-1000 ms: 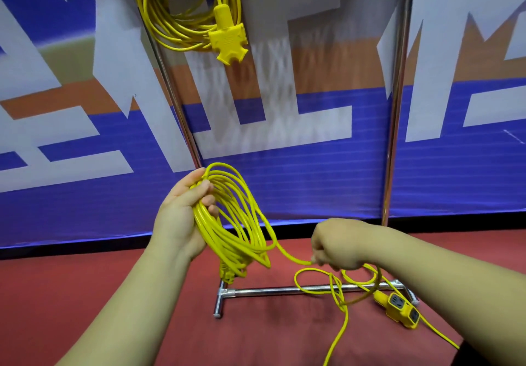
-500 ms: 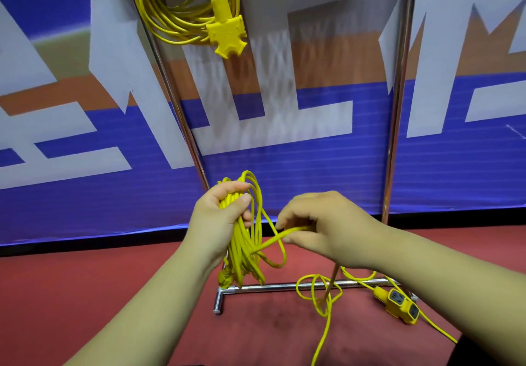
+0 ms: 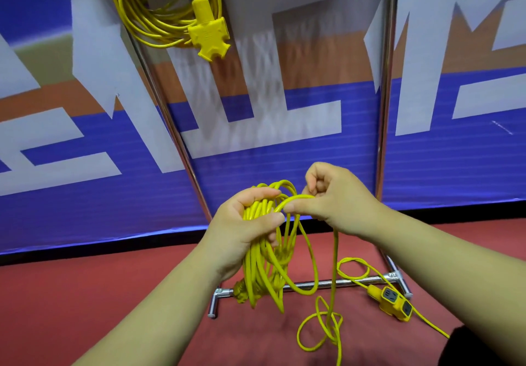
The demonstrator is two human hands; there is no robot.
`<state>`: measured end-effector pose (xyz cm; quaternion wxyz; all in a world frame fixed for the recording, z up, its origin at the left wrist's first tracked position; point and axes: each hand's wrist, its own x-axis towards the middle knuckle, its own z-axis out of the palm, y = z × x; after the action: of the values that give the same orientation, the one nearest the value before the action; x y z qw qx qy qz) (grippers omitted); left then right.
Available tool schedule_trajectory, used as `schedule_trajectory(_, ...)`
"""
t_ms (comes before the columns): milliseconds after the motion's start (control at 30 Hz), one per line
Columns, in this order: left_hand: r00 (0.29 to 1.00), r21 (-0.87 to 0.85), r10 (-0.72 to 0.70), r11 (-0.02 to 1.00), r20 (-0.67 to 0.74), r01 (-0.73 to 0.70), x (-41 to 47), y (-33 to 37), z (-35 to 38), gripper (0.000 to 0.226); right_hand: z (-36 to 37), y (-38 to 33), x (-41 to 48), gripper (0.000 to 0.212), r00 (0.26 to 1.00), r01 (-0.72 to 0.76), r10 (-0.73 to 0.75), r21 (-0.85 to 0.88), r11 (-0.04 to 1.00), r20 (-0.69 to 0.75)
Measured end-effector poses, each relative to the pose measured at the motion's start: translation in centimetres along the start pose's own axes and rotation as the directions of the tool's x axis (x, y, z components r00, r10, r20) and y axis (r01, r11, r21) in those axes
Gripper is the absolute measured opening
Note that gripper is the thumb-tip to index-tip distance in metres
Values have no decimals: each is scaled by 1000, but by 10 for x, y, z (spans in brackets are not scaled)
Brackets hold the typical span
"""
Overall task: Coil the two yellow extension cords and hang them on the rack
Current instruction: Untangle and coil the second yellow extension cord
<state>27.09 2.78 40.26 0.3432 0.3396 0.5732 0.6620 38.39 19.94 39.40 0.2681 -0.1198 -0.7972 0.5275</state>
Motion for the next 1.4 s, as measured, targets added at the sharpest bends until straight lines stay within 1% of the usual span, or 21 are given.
schedule_trajectory(67,1000,19,15,1000,-14,-14,0,1,2,36,-7,2,0,45,995,-45,37,83,996,96)
schedule_trajectory(133,998,25,50,998,-41,-50,1,6,1,36,-14,11,0,36,966,-142,95,186,972,243)
schedule_trajectory(233,987,-44,122,991,-106,-128,4,16,-8,38,-19,27,-6,26,874,-300,181,207,931,451)
schedule_trajectory(267,982,-63,139,987,-129,-148,5,19,-12,39,-19,30,-8,24,851,-330,196,206,921,488)
schedule_trajectory(300,979,-72,148,984,-142,-160,6,21,-16,40,-18,31,-9,21,843,-346,203,213,914,498)
schedule_trajectory(333,978,-76,151,984,-143,-163,5,23,-19,40,-17,31,-9,19,852,-349,210,222,910,481)
schedule_trajectory(367,980,-75,145,985,-134,-156,4,24,-22,41,-16,29,-9,16,876,-335,214,224,915,433)
schedule_trajectory(433,989,-59,105,992,-108,-112,2,24,-26,44,-16,23,-7,10,937,-270,208,203,941,282)
schedule_trajectory(533,998,-65,16,998,-67,-21,0,20,-28,45,-19,14,-4,9,987,-133,121,123,983,104)
schedule_trajectory(600,999,-84,-33,996,-33,30,-1,16,-27,43,-19,6,-4,9,997,-39,38,20,999,72)
schedule_trajectory(667,998,-68,-68,995,-2,68,-2,13,-24,48,-16,-2,-4,10,996,29,-25,-42,999,82)
schedule_trajectory(767,994,22,-101,995,46,100,-5,10,-19,58,-8,-7,-2,11,994,81,-74,-86,993,79)
schedule_trajectory(867,994,7,-89,996,60,89,-6,12,-15,55,-3,-3,2,8,994,102,-98,-82,991,52)
schedule_trajectory(967,997,-45,-63,997,42,65,-5,18,-15,42,0,5,3,17,992,74,-73,-9,997,108)
schedule_trajectory(1067,999,-26,-34,999,28,35,-5,21,-13,34,0,11,1,26,980,55,-60,32,998,190)
schedule_trajectory(1100,1000,-15,-20,1000,22,21,-4,22,-12,32,1,12,-1,29,976,53,-57,22,998,208)
schedule_trajectory(1200,1000,-7,30,1000,-8,-30,-2,24,-16,30,7,19,-7,37,971,70,-47,-90,994,236)
schedule_trajectory(1233,999,-11,47,999,-26,-47,-1,24,-17,30,10,23,-10,38,966,60,-34,-91,994,256)
schedule_trajectory(1333,993,-27,105,994,-58,-107,0,28,-21,22,21,36,-16,36,950,-18,32,-47,999,310)
schedule_trajectory(1400,988,-54,130,989,-89,-135,0,31,-23,19,27,44,-18,36,937,-100,102,-23,995,333)
